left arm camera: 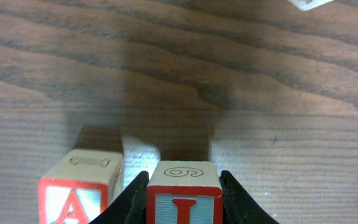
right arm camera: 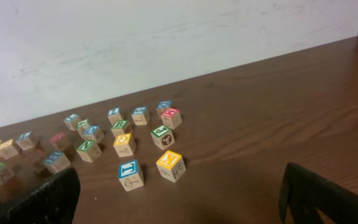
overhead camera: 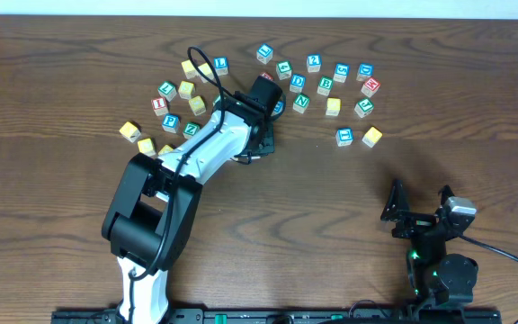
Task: Spell out AI2
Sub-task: 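Carry the red I block to the right of the A block, then release the I block and move the left gripper back over the blocks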
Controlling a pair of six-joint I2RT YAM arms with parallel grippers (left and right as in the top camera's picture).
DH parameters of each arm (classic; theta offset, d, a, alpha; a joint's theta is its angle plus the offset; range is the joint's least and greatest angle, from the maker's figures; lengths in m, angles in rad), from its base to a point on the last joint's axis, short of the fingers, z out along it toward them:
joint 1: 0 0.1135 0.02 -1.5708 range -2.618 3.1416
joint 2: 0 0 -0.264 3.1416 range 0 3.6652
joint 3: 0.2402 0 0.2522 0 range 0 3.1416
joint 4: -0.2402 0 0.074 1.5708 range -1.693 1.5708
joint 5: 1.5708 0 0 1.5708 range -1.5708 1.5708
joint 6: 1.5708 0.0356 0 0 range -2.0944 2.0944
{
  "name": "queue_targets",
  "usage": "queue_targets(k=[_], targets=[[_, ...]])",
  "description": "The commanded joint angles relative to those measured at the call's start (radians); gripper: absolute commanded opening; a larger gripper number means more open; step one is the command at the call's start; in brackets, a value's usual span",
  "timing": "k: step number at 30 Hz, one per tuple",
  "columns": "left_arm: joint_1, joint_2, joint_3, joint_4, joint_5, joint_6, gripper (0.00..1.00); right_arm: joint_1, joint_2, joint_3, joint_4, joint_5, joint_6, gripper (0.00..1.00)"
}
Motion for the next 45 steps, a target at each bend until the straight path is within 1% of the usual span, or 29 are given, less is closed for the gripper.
queue_targets(k=[1, 12, 14, 15, 24, 25, 26, 27, 38, 42, 45], targets=[[0.008, 0.011, -0.032, 0.028, 0.005, -0.005, 0.26, -0.005, -0.006, -0.002, -0.003, -0.002, 0.006, 0.99], [0.011, 0.021, -0.032, 0.038, 0.005, -0.005, 0.26, -0.005, -0.006, -0.002, -0.003, -0.002, 0.006, 0.99], [0.011, 0.021, -0.032, 0.038, 0.005, -0.005, 0.28, -0.005, -0.006, -0.002, -0.003, -0.002, 0.006, 0.99], [0.011, 0.021, -0.032, 0.038, 0.005, -0.005, 0.32, -0.005, -0.006, -0.002, -0.003, -0.002, 0.006, 0.99], [0.011, 0.021, -0.032, 0.035, 0.005, -0.005, 0.33, -0.005, -0.006, -0.002, -0.003, -0.002, 0.006, 0.99], [0.011, 0.021, -0.032, 0.035, 0.005, -0.005, 0.34, -0.005, -0.006, -0.002, -0.003, -0.002, 0.006, 0.99], [0.011, 0.021, -0.032, 0.035, 0.005, -0.005, 0.38, -0.005, -0.006, -0.002, -0.003, -0.002, 0.006, 0.99], [0.011, 0.021, -0.032, 0.035, 0.005, -0.005, 0.39, -0.005, -0.006, -0.002, -0.003, -0.002, 0.006, 0.99], [0.010, 0.020, -0.027, 0.040, 0.009, -0.005, 0.39, -0.005, -0.006, -0.002, -0.003, -0.002, 0.006, 0.99], [0.010, 0.009, 0.009, 0.038, 0.008, 0.063, 0.39, -0.005, -0.006, -0.002, -0.003, -0.002, 0.006, 0.99], [0.014, -0.005, 0.052, 0.038, -0.048, 0.079, 0.39, -0.005, -0.006, -0.002, -0.003, -0.002, 0.006, 0.99]])
